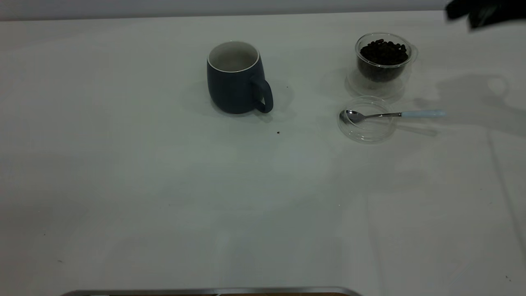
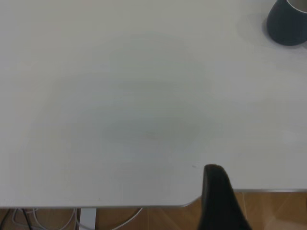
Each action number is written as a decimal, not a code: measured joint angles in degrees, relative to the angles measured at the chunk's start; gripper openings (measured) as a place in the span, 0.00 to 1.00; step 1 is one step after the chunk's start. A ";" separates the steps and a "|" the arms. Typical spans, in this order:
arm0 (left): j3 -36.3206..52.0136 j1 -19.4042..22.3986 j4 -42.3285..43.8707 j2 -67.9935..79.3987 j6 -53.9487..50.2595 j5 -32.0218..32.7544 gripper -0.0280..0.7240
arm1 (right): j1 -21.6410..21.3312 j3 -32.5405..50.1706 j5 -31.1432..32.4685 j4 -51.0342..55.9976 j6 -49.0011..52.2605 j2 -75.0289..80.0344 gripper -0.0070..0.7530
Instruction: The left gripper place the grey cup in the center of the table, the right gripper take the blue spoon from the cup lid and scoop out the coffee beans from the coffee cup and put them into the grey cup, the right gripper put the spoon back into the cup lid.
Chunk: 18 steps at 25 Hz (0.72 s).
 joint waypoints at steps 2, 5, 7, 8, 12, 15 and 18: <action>0.00 0.00 0.00 0.00 0.00 0.00 0.70 | 1.57 0.04 2.17 -10.00 9.95 -7.59 0.78; 0.00 0.00 0.00 0.00 0.06 0.00 0.70 | 4.84 0.04 7.63 -23.70 25.60 -19.08 0.78; 0.00 0.00 0.00 0.00 0.06 0.00 0.70 | 7.10 0.19 12.38 -31.94 35.04 -25.93 0.78; 0.00 0.00 0.00 0.00 0.06 0.00 0.70 | 8.33 0.69 14.83 -36.05 39.56 -29.44 0.78; 0.00 0.00 0.00 0.00 0.06 0.00 0.70 | 11.92 7.55 22.25 -46.79 51.75 -42.95 0.78; 0.00 0.00 0.00 0.00 0.06 0.00 0.70 | 12.25 16.36 24.30 -49.80 56.16 -54.30 0.78; 0.00 0.00 0.00 0.00 0.06 0.00 0.70 | 12.27 24.74 25.19 -51.03 58.35 -65.87 0.78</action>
